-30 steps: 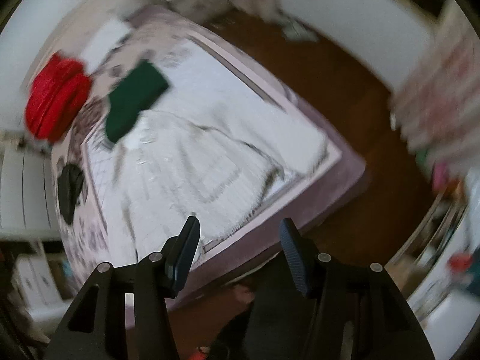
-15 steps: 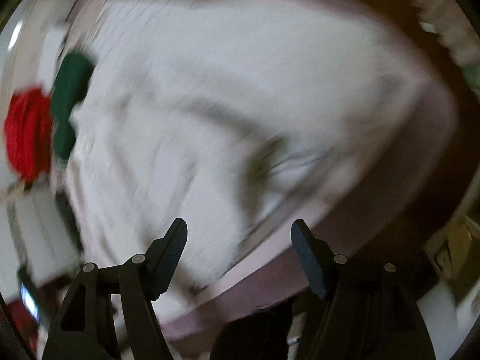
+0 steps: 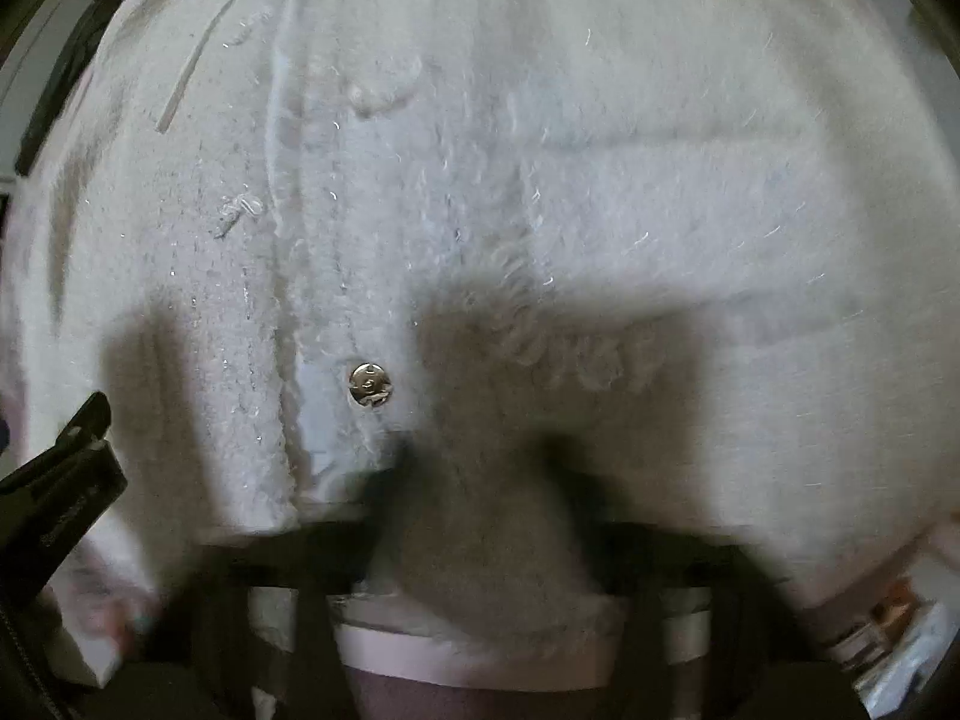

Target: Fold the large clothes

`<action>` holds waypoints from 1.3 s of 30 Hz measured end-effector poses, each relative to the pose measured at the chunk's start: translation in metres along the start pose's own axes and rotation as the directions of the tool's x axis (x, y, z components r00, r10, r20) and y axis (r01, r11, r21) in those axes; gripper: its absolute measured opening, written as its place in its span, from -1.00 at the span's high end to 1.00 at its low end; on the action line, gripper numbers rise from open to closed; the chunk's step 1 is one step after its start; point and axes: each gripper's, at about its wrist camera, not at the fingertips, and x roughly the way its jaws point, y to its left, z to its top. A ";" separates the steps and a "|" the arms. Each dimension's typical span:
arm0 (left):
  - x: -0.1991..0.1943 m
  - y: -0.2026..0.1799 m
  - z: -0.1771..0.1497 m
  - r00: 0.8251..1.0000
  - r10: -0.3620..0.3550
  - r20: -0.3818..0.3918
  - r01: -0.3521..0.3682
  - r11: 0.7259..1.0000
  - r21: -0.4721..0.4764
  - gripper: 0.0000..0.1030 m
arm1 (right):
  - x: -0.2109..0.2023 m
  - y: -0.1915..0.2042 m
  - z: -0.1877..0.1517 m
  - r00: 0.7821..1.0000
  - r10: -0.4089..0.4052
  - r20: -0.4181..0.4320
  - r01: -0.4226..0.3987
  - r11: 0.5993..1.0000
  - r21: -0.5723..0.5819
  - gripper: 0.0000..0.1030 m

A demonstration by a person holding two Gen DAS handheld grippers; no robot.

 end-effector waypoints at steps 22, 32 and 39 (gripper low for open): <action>-0.096 -0.073 0.055 0.961 -0.235 0.148 0.216 0.967 0.132 -1.00 | -0.022 -0.189 -0.027 0.884 0.373 0.280 -0.452 0.538 0.711 -0.17; -0.089 -0.164 0.074 0.965 -0.215 0.148 0.178 0.957 0.228 -1.00 | 0.023 -0.297 -0.060 0.811 0.158 0.563 -0.582 0.138 0.801 0.65; -0.086 -0.165 0.076 0.969 -0.218 0.119 0.195 0.964 0.180 -1.00 | 0.042 -0.331 -0.056 0.686 0.218 0.694 -0.718 0.053 0.694 -0.38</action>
